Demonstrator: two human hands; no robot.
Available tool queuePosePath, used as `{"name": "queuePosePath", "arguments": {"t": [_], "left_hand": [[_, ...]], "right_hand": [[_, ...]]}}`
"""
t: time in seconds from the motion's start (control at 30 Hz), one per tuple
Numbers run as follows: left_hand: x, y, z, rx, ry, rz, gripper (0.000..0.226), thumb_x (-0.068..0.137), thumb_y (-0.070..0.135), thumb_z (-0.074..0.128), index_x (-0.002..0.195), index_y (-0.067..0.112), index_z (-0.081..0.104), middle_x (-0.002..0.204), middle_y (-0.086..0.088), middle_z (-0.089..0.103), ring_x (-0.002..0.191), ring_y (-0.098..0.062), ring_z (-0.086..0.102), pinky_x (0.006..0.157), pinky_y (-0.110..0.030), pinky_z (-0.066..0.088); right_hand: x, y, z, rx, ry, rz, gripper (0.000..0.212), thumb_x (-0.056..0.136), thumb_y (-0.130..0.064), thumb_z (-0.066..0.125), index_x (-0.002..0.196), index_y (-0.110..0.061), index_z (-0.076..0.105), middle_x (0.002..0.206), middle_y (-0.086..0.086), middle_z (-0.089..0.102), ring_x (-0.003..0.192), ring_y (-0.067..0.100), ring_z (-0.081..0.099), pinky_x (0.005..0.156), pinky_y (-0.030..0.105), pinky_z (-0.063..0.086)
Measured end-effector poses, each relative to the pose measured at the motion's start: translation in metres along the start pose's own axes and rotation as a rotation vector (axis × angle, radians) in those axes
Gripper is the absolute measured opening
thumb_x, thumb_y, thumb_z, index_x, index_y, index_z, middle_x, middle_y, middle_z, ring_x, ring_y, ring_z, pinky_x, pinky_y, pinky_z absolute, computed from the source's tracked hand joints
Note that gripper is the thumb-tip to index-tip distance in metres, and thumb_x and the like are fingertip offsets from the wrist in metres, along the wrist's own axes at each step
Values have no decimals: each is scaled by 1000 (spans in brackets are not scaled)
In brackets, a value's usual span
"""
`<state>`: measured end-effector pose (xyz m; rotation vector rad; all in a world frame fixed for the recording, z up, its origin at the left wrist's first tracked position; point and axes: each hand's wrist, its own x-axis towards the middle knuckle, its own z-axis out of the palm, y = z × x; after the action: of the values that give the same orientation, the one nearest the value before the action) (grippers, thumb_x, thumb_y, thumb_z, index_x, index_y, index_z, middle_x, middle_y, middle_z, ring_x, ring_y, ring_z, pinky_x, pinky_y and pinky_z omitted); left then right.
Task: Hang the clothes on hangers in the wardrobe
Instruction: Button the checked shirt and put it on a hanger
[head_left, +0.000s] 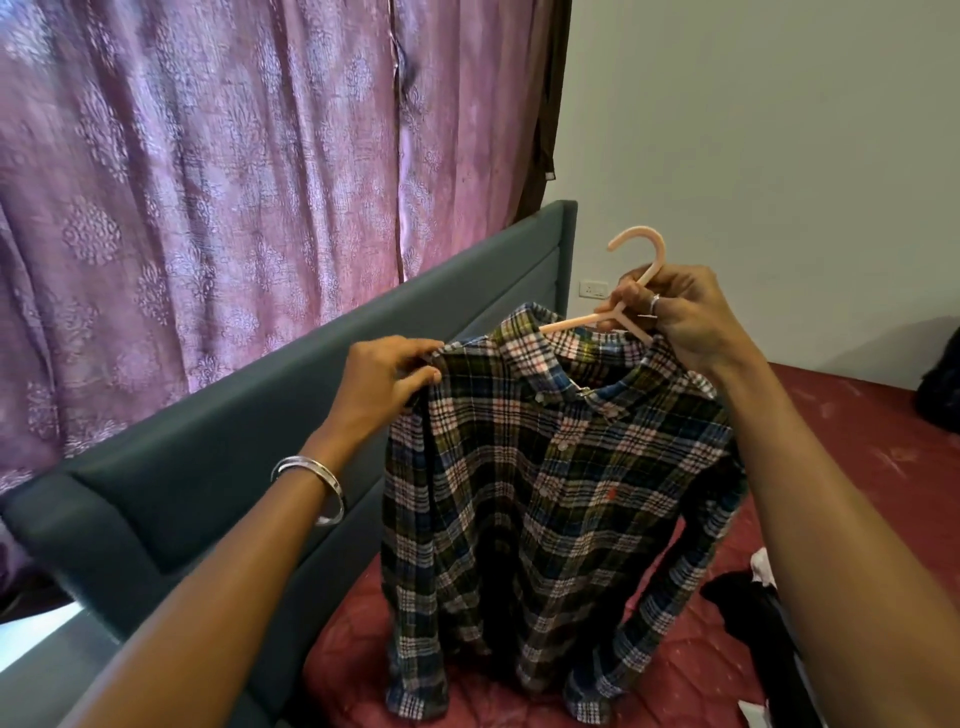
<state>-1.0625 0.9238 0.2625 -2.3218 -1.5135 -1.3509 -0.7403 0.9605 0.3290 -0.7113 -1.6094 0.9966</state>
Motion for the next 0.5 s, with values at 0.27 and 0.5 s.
{"name": "queuePosePath", "arguments": {"t": [0.27,0.5], "left_hand": [[3,14,-2,-163,-15,-116,19,82,-4,65,94,5,75,87,-5,74,78,-5,67,76,-22,55],[-12,1,-36,-76,-92,-2,42,80,-15,60,106,17,72,88,45,59,87,17,60,80,-4,45]], "right_hand": [[-5,-25,13,-283,-255,68,18,91,-2,58,97,14,63,91,22,71,88,30,71,80,35,58],[-3,-35,18,-176,-142,35,12,92,-3,57,93,8,63,84,18,73,82,36,71,66,36,59]]}}
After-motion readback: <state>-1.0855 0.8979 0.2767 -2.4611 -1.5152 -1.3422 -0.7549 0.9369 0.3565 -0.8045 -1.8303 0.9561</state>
